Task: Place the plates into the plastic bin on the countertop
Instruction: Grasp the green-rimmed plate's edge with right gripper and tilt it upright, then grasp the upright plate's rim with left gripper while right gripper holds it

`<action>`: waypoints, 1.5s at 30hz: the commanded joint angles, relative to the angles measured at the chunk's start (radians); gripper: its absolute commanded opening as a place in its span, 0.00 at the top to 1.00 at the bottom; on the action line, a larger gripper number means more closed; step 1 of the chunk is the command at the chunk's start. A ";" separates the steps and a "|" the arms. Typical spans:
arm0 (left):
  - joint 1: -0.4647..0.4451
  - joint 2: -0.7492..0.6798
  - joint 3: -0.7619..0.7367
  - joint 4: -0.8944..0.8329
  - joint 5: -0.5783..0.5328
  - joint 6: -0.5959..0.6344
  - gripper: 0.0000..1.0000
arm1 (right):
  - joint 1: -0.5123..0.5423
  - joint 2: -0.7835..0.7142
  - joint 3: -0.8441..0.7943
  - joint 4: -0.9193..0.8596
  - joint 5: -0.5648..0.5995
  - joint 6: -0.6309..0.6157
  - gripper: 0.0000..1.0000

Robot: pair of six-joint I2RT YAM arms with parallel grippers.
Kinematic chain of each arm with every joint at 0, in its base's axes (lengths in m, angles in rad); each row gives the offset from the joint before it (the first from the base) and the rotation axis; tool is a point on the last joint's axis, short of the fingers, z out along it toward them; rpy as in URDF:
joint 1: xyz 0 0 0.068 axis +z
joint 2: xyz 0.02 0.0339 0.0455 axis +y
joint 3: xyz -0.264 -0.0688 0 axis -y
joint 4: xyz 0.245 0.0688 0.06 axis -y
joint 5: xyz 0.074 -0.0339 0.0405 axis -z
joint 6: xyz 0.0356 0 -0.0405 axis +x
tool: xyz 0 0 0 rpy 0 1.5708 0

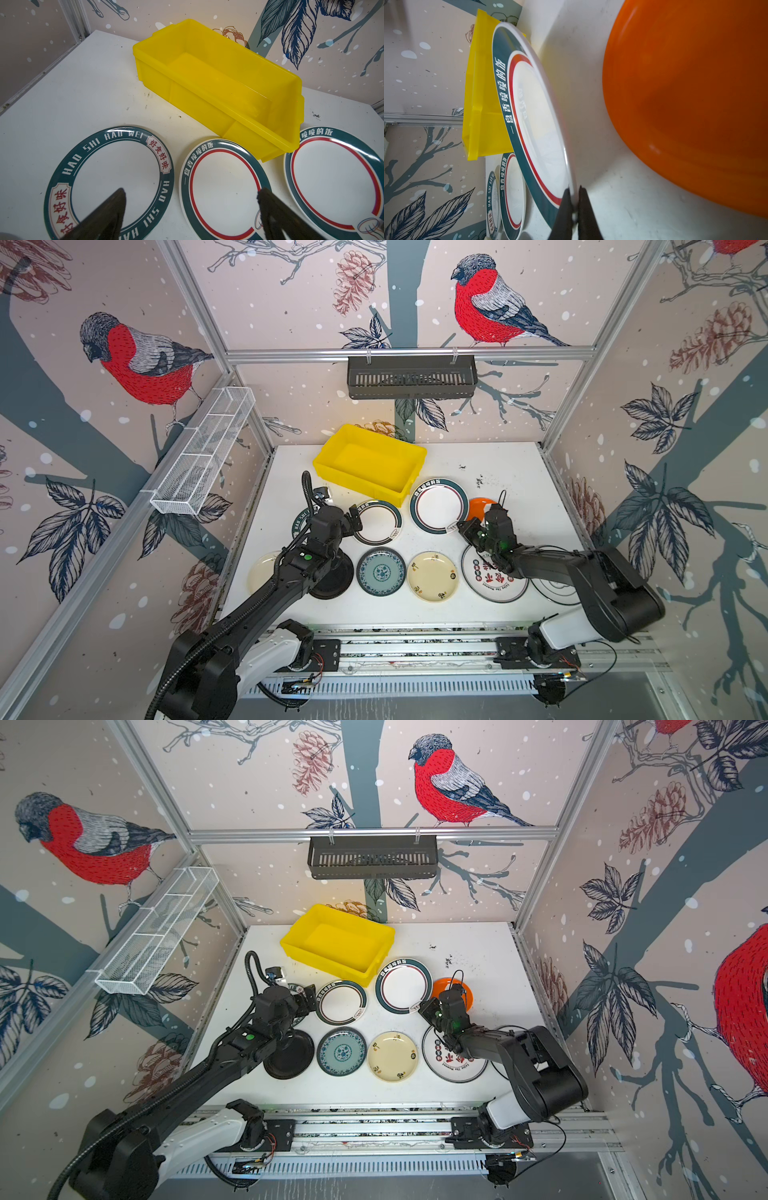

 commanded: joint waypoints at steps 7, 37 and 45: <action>-0.002 0.012 0.016 0.118 0.256 -0.039 0.02 | -0.018 -0.161 0.068 -0.217 0.144 -0.036 1.00; -0.111 0.437 0.245 0.410 0.625 -0.314 0.29 | -0.068 -0.319 0.039 -0.151 -0.151 -0.041 1.00; -0.136 0.502 0.286 0.452 0.661 -0.328 0.38 | -0.071 -0.328 0.054 -0.134 -0.225 -0.068 1.00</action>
